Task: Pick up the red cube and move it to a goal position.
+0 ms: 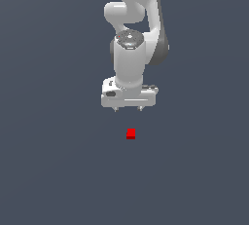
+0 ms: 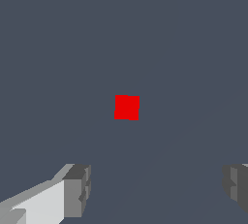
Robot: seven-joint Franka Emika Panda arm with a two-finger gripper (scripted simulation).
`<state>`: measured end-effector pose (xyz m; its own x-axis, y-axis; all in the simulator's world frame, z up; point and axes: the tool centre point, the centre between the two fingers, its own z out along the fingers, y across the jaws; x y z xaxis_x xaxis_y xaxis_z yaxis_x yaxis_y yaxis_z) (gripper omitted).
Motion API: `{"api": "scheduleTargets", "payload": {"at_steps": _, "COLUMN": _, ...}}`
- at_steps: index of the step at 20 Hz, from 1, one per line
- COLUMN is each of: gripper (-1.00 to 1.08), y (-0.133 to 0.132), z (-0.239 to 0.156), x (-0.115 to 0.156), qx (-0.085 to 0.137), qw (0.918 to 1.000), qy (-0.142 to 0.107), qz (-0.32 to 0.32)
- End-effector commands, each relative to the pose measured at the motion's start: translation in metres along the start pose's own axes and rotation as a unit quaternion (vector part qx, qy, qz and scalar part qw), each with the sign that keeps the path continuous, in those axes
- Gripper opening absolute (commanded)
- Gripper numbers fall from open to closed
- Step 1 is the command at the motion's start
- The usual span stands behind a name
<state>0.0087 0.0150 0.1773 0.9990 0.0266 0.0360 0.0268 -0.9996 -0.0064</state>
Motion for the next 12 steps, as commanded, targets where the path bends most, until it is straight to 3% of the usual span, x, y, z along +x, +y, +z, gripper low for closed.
{"api": "scheduleTargets", "payload": {"at_steps": 1, "gripper": 1.0, "y": 0.0, "z": 0.0, "x": 0.0, "qx": 0.0, "qw": 1.0, "qy": 0.0, "qz": 0.0}}
{"api": "scheduleTargets", "payload": {"at_steps": 12, "gripper": 1.0, "y": -0.004, "z": 0.036, "x": 0.007, "qx": -0.001, "qw": 1.0, "qy": -0.004, "qz": 0.007}}
